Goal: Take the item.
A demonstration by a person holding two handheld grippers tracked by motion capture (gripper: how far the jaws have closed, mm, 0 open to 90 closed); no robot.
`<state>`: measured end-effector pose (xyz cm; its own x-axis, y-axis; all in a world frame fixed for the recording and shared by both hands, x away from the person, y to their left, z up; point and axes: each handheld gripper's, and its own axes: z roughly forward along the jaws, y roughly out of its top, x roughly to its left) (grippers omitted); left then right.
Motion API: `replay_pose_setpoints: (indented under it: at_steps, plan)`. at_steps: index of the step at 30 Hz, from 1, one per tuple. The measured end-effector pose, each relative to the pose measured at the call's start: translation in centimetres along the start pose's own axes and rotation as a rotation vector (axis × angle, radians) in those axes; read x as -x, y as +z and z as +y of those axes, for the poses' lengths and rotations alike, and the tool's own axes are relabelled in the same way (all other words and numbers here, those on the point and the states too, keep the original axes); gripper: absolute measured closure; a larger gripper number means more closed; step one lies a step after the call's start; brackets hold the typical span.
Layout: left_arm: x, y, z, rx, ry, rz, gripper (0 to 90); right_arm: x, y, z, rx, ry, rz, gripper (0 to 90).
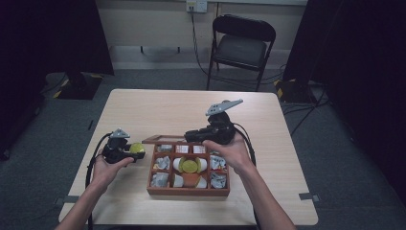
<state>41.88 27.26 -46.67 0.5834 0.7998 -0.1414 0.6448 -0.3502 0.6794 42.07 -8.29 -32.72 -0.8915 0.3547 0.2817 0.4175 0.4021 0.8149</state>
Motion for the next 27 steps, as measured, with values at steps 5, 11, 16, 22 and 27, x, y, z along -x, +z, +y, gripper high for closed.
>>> replay_pose_setpoints:
  at_steps: [5,11,16,22,27]
  plan:
    - [-0.2,0.7,-0.2,-0.036,0.019,0.013,40.5,0.0,0.0,0.0,0.0,0.0,0.0,82.4]
    - [0.4,1.8,-0.4,-0.08,0.061,0.008,40.5,0.0,0.0,0.0,0.0,-0.001,-0.001,82.4]
    - [0.8,2.1,-0.3,-0.068,0.059,0.007,40.4,0.0,0.0,0.0,0.0,-0.001,0.0,82.4]
    - [0.7,2.2,-0.4,-0.057,0.04,0.002,39.6,-0.1,0.0,0.0,0.0,-0.002,0.0,82.4]
    - [0.7,2.0,-0.3,-0.048,0.043,0.014,29.7,-0.1,0.0,0.0,0.001,-0.004,-0.001,82.4]
